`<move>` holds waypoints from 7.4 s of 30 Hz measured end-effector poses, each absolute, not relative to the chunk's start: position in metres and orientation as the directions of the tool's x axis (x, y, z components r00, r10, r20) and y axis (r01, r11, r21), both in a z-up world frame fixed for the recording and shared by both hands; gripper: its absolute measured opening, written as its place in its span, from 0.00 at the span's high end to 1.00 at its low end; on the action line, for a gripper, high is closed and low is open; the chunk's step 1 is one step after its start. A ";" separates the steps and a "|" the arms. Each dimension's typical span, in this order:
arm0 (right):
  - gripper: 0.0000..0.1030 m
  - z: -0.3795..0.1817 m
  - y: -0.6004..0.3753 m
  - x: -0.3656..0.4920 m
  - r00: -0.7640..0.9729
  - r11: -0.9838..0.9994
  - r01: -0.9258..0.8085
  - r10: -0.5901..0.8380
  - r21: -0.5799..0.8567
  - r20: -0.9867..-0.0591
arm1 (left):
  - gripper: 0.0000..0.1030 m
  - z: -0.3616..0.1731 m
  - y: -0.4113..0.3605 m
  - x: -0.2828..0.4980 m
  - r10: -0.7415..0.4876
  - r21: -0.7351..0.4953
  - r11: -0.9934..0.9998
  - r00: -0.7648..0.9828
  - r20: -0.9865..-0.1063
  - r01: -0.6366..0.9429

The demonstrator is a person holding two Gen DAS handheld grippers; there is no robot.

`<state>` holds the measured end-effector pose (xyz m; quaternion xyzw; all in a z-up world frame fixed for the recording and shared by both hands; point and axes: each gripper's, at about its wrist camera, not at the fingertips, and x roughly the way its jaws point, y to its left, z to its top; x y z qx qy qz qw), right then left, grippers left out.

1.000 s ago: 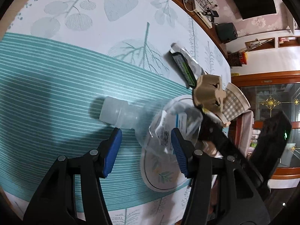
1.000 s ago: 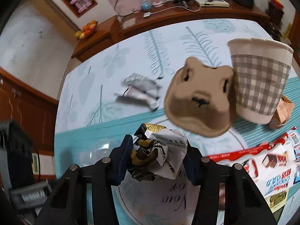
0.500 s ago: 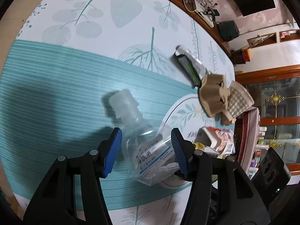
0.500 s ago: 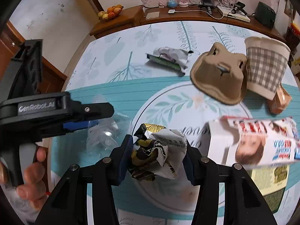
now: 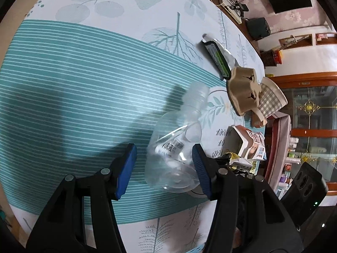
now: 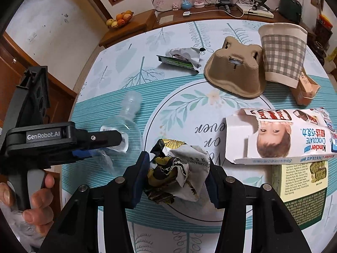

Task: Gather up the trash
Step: 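Grasp the clear plastic cup with the left tool while the right holds the wrapper, then carry the plastic cup and wrapper down over the trash bin, then open both tools to drop the wrapper and cup into the bin, then raise both open tools back up over the table, then reach the left tool to the Kinder chocolate box and close on it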

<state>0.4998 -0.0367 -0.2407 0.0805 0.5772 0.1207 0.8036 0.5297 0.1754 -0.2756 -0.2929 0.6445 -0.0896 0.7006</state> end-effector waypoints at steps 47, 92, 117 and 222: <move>0.52 -0.181 -0.152 0.241 0.385 0.920 -0.074 0.382 0.385 -0.840 | 0.59 -0.153 0.079 0.254 -0.273 -0.318 0.946 0.381 -0.883 -0.060; 0.47 -0.509 -0.211 0.070 0.084 0.913 0.197 0.348 0.358 -0.934 | 0.57 -0.441 -0.028 0.087 -0.027 0.011 0.988 0.244 -0.969 0.153; 0.22 -0.447 -0.208 0.056 0.145 0.905 0.203 0.350 0.374 -0.925 | 0.42 -0.390 -0.009 0.057 -0.046 -0.010 0.988 0.231 -0.972 0.157; 0.22 -0.217 -0.254 0.410 0.447 0.850 0.402 0.140 0.339 -0.883 | 0.37 -0.260 -0.113 0.498 -0.173 0.520 0.533 0.688 -0.704 0.667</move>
